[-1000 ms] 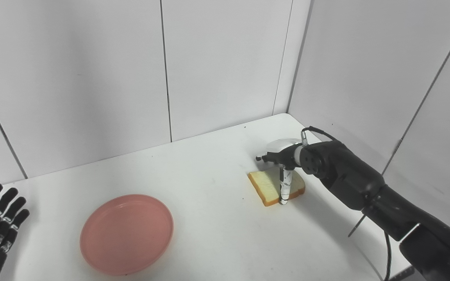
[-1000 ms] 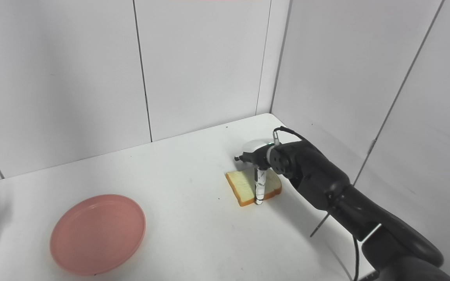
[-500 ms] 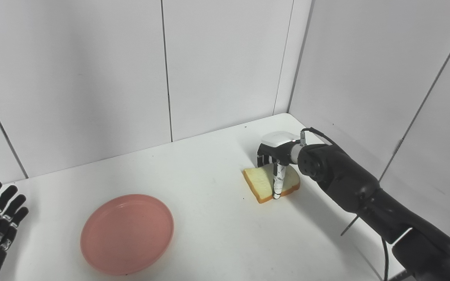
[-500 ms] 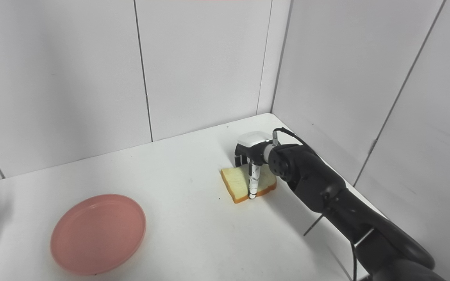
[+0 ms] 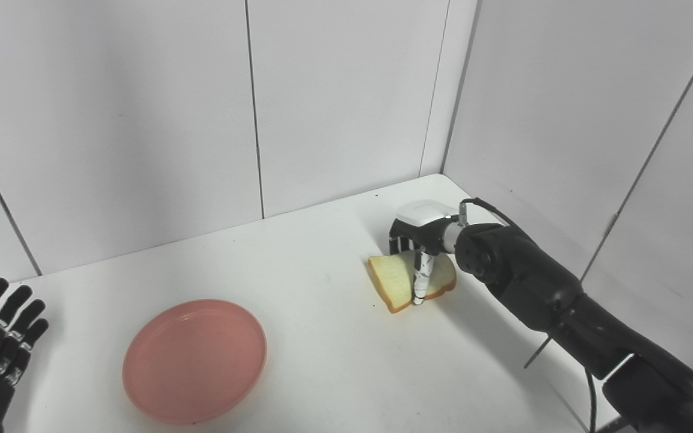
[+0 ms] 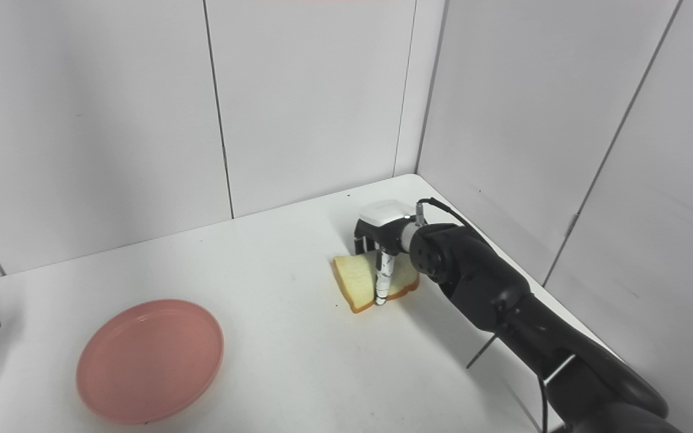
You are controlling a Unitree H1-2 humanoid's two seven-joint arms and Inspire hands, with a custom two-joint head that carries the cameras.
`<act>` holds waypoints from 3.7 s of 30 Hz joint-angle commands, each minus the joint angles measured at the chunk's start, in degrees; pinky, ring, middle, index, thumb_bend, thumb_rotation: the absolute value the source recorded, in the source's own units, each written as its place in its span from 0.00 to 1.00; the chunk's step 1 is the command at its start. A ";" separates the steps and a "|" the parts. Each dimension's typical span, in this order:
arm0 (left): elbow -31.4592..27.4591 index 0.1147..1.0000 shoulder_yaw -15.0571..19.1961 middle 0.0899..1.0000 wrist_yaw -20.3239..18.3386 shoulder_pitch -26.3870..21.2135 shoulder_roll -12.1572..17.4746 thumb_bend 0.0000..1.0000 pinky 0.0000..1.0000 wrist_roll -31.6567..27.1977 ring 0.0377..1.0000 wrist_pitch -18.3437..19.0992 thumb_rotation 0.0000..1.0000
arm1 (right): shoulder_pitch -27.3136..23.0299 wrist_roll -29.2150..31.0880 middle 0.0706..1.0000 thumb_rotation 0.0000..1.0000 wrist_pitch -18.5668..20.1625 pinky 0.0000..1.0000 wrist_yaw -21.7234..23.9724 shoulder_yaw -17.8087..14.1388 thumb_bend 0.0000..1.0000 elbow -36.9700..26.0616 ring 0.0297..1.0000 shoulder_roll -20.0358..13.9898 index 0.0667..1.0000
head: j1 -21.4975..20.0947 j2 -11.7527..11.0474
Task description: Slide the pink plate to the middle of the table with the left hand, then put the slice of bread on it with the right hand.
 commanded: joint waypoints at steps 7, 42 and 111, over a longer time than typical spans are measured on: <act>0.41 0.97 -0.54 0.96 0.23 -1.29 -1.13 0.57 0.97 1.07 0.95 -3.45 1.00 | -3.97 0.75 0.48 0.00 -2.42 0.47 -0.66 -2.40 0.52 -5.41 0.43 -2.18 0.42 | 4.03 -2.31; 1.57 1.00 -5.61 1.00 6.81 -1.55 -11.90 0.46 1.00 8.38 0.99 -4.67 1.00 | -21.91 6.86 0.43 0.00 -1.86 0.35 5.98 3.14 0.51 -6.77 0.36 16.68 0.51 | 24.89 -8.15; -1.55 0.98 -5.54 0.98 9.03 -2.57 -11.59 0.48 0.99 9.42 0.98 -1.88 1.00 | -23.31 -2.96 0.93 0.37 2.71 0.78 22.80 14.41 0.86 -10.22 0.88 25.91 0.93 | 24.97 -4.96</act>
